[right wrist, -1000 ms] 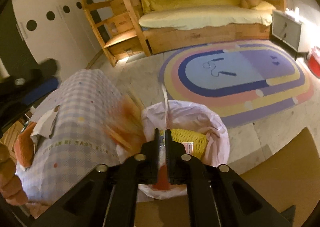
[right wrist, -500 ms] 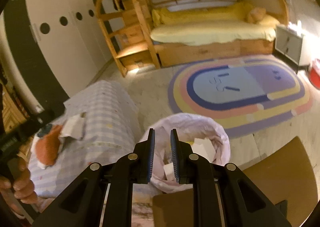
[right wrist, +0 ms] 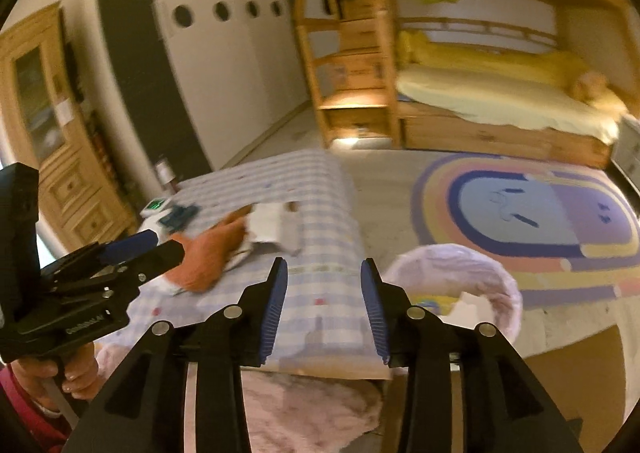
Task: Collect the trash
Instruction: 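Move back to the table and grasp the orange fuzzy glove with the right tool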
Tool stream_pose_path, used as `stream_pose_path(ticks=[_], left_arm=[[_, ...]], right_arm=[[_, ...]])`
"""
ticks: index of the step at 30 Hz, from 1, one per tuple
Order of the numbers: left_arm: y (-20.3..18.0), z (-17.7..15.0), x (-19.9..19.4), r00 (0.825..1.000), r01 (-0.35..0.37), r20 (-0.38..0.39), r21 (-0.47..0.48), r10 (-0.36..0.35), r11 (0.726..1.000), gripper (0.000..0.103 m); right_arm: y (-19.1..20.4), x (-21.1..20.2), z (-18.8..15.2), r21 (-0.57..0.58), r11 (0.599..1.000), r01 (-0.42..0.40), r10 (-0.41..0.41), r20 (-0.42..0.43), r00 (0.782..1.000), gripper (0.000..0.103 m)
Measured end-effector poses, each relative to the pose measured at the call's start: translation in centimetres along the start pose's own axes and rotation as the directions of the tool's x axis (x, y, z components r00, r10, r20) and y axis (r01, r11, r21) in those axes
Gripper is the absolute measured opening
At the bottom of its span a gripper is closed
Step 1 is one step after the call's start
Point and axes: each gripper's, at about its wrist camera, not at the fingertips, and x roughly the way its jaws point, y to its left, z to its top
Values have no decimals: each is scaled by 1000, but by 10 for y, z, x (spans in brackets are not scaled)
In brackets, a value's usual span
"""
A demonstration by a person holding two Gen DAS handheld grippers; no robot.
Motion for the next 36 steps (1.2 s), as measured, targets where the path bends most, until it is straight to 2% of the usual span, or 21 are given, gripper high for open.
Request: stream_pose_path(ticks=[4,9,17,20,23,36], left_arm=[[41,-15,-15,996,-93,-21,-75,92,993,66],[88,-29,-31,976,-216,-37,-155,213,964,70],[139,-40,-40,947,-322,-64,-220,316,921,72],[150,-43,-39,936,-353,-79,-225,344,908,73],[158,-46,-38,929,-370,-93,-235,358,899,74],[176,-51,-19,923,-383,-142,-242,358,891,74]], right_arm=[[31,16,0,-59,997,-54,52,-26,998,41],[61,30,-2,-91,991,-95,91,-41,995,42],[95,64,-2,-142,979,-147,130,-121,984,42],[103,74,-2,-163,975,-151,129,-136,982,43],[110,90,0,-167,972,-162,137,-154,979,49],[116,162,11,-152,976,-159,117,-252,961,52]])
